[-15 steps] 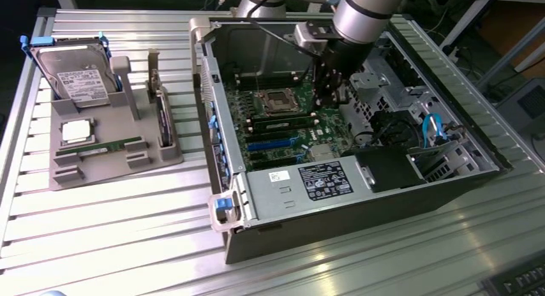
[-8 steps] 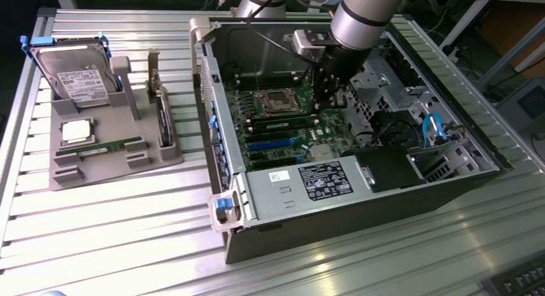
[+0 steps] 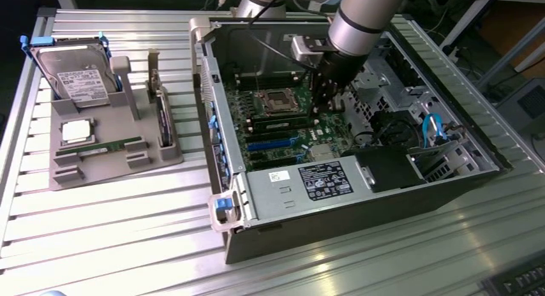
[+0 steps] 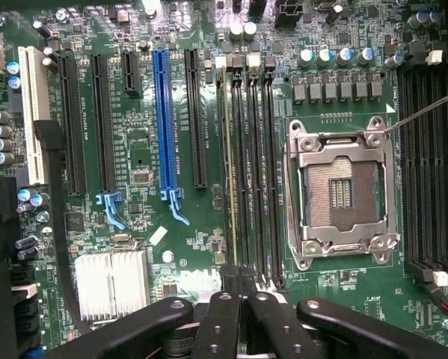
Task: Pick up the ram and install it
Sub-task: 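Press down the ram until it locks into place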
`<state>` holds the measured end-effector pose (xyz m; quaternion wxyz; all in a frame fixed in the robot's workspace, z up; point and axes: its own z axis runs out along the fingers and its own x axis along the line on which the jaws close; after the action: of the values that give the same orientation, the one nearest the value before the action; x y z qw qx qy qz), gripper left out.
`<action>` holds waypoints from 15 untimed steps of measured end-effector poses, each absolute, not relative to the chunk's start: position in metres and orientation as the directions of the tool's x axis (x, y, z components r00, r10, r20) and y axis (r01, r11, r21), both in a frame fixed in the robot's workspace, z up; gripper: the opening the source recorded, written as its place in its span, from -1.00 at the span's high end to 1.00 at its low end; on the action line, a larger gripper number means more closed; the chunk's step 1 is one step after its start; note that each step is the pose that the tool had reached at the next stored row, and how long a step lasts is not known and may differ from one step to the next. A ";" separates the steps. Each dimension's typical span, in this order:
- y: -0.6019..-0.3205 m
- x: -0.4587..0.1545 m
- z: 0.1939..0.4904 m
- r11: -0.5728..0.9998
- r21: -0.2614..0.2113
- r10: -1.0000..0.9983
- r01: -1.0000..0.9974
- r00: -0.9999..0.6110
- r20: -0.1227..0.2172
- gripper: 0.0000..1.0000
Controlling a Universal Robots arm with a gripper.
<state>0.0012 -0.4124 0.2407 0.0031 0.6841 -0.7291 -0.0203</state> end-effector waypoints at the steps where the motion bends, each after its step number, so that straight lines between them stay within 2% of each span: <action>1: -0.412 0.001 0.238 0.063 0.034 -0.998 -0.997 -0.064 -0.023 0.79; 15: -0.412 0.002 0.232 0.063 0.034 -0.998 -0.997 -0.064 -0.024 0.79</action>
<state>0.0019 -0.4117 0.2317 0.0031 0.6841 -0.7291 -0.0206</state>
